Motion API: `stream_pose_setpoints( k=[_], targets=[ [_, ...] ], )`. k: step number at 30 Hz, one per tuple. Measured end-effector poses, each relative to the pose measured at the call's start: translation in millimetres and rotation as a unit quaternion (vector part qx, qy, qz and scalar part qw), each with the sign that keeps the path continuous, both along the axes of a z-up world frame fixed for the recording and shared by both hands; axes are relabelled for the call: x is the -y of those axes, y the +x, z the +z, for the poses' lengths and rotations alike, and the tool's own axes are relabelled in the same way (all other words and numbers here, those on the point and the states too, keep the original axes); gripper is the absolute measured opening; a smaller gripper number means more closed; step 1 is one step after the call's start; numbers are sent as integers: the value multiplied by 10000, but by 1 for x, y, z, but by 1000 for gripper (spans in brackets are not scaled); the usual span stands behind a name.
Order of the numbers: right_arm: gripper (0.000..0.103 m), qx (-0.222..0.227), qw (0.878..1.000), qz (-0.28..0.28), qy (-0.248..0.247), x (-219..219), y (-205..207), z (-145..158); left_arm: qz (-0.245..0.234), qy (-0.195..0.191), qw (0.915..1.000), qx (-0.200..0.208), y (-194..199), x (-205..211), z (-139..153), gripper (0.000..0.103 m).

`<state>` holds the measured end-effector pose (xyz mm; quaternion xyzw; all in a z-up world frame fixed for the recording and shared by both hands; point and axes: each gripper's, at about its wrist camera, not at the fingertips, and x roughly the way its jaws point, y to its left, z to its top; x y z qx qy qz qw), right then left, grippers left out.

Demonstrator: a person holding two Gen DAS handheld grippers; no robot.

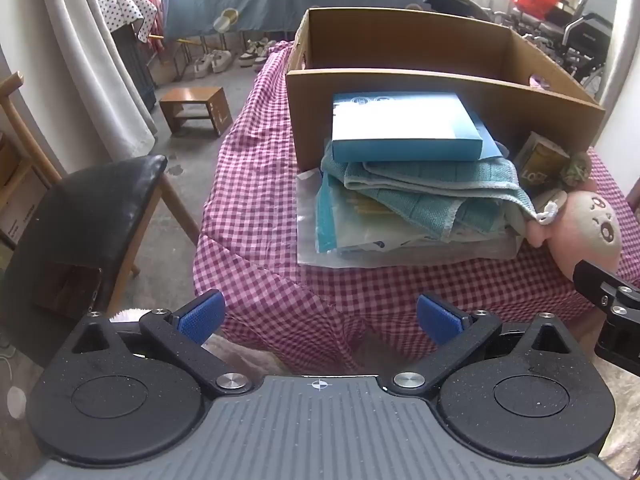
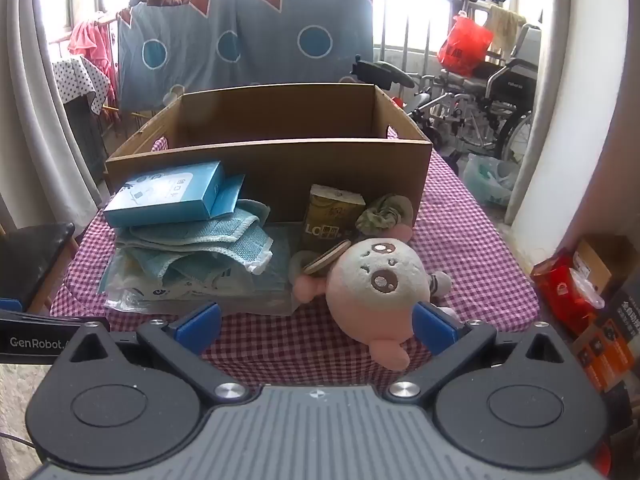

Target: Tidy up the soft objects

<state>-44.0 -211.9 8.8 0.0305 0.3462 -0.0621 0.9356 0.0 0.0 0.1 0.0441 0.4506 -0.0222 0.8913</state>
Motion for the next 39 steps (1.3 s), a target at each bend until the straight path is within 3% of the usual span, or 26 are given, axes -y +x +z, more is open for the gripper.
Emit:
stream_pose_setpoints(
  k=[1,39],
  targets=[
    [103,182,9998,0,71,0,-1,0,3,-6,10000,4,0,0,0,103],
    [103,178,9998,33,-71,-1,1,4,-26,18,10000,-20,-1,3,-2,103]
  ],
)
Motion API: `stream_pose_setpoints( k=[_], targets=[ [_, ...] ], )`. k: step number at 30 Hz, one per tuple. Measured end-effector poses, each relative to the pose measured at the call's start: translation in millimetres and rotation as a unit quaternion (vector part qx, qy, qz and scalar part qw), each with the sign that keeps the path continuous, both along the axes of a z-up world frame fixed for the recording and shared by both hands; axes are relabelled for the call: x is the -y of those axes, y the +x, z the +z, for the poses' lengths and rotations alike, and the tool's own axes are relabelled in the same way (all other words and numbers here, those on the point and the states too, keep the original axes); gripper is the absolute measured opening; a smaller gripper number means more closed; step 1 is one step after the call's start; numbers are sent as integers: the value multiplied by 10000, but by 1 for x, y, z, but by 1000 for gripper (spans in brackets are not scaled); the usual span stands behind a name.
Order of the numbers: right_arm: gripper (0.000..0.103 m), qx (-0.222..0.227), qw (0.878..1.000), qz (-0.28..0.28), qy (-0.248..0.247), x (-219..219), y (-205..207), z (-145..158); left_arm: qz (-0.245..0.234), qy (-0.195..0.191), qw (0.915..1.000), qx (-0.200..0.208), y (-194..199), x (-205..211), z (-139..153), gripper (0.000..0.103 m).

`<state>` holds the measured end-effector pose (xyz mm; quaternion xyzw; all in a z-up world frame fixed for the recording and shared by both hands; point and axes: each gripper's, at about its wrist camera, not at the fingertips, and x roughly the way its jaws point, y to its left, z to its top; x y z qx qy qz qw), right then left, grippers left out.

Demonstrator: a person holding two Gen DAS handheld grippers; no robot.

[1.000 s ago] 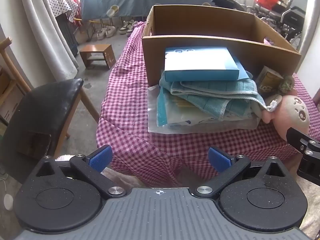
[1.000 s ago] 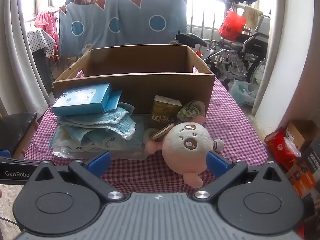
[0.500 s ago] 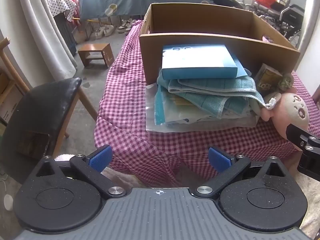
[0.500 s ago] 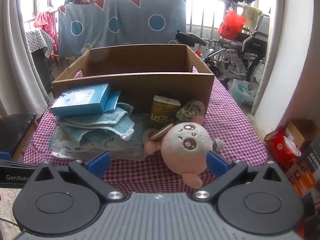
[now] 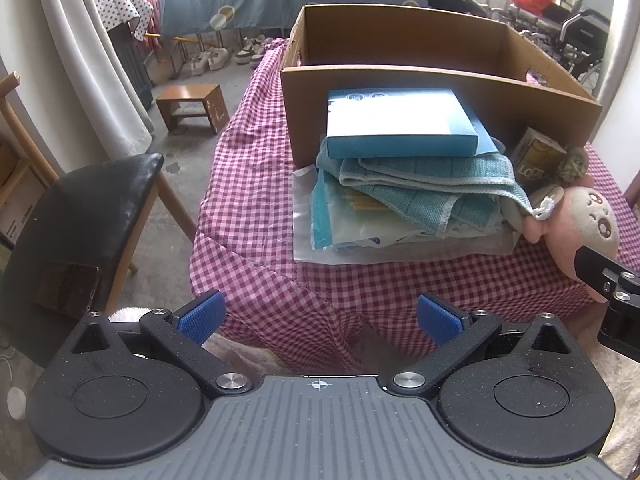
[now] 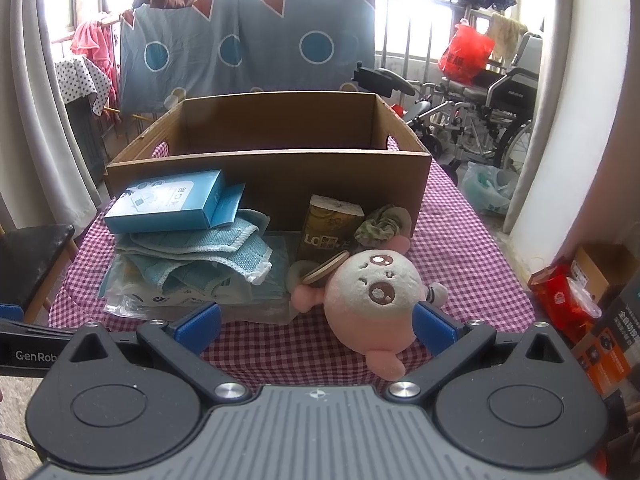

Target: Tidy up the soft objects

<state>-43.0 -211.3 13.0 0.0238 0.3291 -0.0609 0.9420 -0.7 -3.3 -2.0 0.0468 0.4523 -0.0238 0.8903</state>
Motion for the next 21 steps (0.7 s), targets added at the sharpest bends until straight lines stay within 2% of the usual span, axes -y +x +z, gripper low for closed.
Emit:
stream_pose_setpoints(
  k=[21],
  targets=[
    [103,7,10000,1,18,0,1,1,-3,-6,10000,9,0,-1,1,103]
  ],
)
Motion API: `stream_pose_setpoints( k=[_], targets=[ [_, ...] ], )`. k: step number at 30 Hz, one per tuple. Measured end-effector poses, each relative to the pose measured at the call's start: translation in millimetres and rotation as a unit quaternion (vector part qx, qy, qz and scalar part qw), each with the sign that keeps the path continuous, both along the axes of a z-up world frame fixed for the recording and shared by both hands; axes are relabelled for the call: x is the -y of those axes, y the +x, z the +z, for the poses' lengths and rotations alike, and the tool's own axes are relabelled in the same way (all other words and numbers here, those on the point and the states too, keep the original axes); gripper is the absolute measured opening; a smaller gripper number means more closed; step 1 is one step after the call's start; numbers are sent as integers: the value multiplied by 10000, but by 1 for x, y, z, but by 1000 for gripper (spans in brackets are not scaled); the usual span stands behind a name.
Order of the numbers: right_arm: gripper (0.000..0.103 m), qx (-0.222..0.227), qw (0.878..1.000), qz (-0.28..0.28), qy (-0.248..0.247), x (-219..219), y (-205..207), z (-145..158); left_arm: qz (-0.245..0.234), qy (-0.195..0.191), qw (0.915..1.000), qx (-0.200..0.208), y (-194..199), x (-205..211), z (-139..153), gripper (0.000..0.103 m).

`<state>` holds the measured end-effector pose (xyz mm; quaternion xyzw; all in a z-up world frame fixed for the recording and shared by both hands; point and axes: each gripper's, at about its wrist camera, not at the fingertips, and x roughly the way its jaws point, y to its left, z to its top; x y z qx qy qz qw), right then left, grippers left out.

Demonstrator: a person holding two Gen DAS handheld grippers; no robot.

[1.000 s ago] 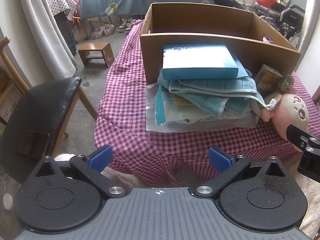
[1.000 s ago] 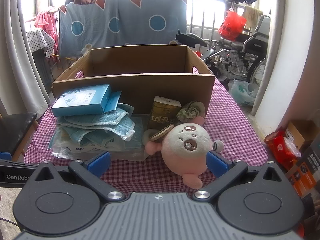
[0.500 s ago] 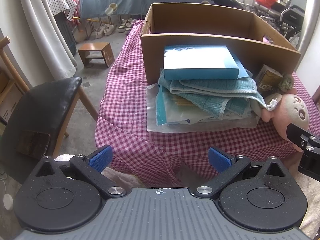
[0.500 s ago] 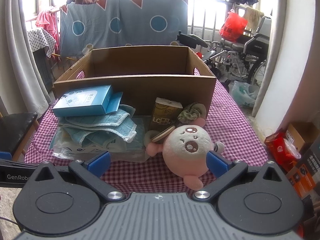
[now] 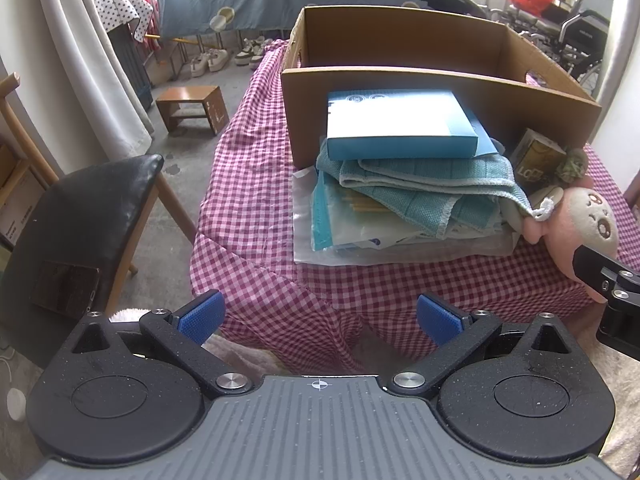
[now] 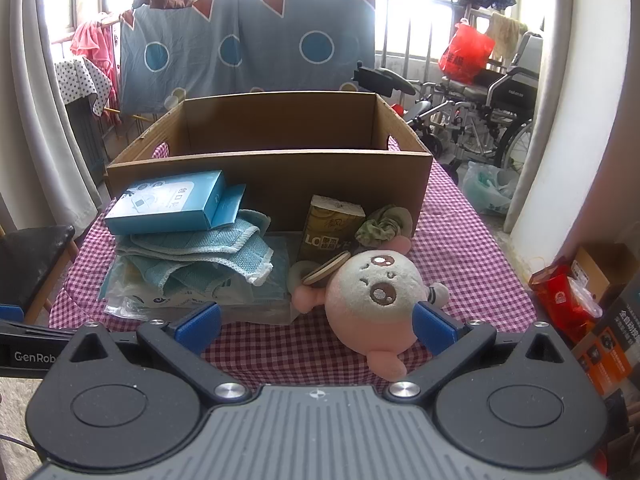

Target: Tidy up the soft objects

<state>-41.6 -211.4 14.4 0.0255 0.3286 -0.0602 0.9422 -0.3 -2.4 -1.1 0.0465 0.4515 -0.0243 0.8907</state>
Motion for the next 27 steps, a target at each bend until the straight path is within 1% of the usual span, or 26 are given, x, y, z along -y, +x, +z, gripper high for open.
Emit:
stream_pose_setpoints(
  k=[27],
  targets=[
    [103,3,10000,-92,-6,0,0,-1,-11,-25,10000,4,-1,-1,-1,103]
  ],
)
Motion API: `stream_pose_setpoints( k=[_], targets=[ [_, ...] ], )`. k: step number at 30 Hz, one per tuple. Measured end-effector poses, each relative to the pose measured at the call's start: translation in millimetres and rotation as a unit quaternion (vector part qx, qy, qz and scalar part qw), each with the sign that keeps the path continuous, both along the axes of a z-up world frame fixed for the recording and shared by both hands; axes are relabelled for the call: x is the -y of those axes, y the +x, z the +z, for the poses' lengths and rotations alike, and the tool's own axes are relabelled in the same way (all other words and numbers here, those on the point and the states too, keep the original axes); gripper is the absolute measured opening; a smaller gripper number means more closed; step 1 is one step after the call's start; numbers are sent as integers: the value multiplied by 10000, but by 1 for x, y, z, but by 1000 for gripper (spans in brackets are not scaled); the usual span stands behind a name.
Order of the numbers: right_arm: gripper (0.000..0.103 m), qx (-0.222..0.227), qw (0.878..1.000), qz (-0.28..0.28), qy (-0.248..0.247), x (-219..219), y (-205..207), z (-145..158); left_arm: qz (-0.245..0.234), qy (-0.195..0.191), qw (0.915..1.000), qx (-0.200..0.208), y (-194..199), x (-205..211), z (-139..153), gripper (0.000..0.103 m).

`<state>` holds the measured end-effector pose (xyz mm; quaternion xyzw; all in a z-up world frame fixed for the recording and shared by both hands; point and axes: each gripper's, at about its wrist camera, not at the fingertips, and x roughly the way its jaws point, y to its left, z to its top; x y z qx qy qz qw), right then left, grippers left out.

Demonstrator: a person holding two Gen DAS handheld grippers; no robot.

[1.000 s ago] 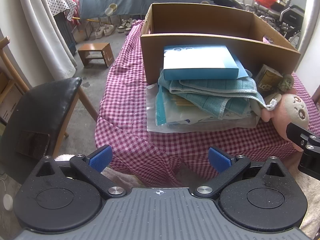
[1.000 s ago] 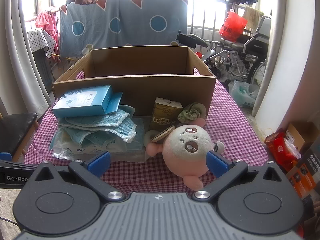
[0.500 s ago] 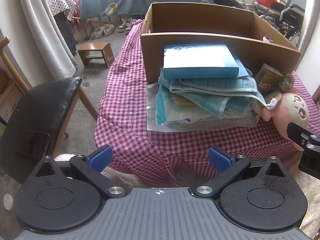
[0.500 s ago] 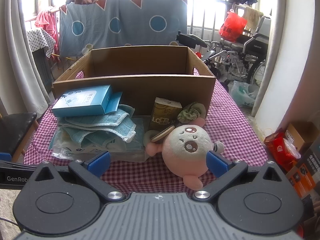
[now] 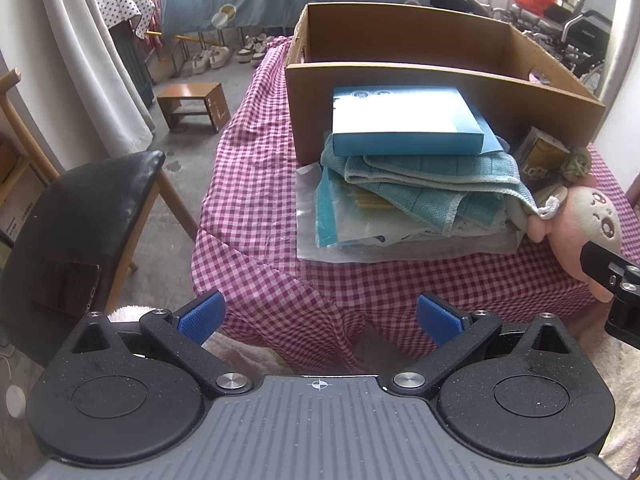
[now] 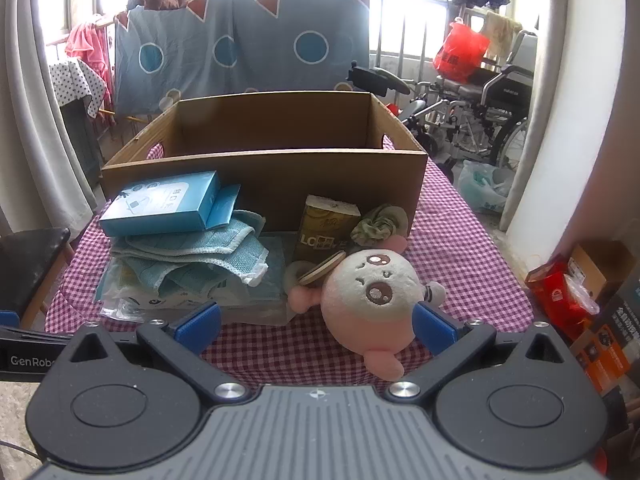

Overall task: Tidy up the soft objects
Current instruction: 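Grasp the blue bandage box from the stack with the right gripper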

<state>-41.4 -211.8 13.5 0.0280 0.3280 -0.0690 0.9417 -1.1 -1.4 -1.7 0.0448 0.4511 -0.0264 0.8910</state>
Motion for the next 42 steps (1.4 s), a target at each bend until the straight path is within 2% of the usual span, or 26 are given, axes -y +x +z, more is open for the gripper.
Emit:
stream_pose_setpoints(
  k=[4,8,14,18,22,27,32,36,42],
  targets=[
    [103,14,10000,-58,-53,0,2,3,-71,-193,9997,91,0,-10,2,103],
    [103,225,9997,-67,-19,7,2,11,-185,-642,9976,157,7,-26,6,103],
    [103,776,9947,425,528,20,8,30,-748,-1542,9850,200,17,-41,10,103],
    [103,1201,9864,777,815,18,18,46,-1057,-1331,9847,396,21,-35,14,103],
    [102,1280,9762,1140,1330,16,38,53,-1113,-1019,9864,652,27,-28,19,103],
    [92,1068,9706,1453,1592,6,69,49,-1317,-805,9829,1005,40,-21,21,102],
    [75,690,9649,1613,1954,1,98,40,-1592,-408,9774,1326,54,-4,19,93],
    [69,406,9613,1687,2140,0,115,30,-1697,-396,9772,1211,67,1,13,81],
    [64,74,9588,1710,2267,-2,130,20,-1816,-542,9769,988,84,1,5,81]
  ],
)
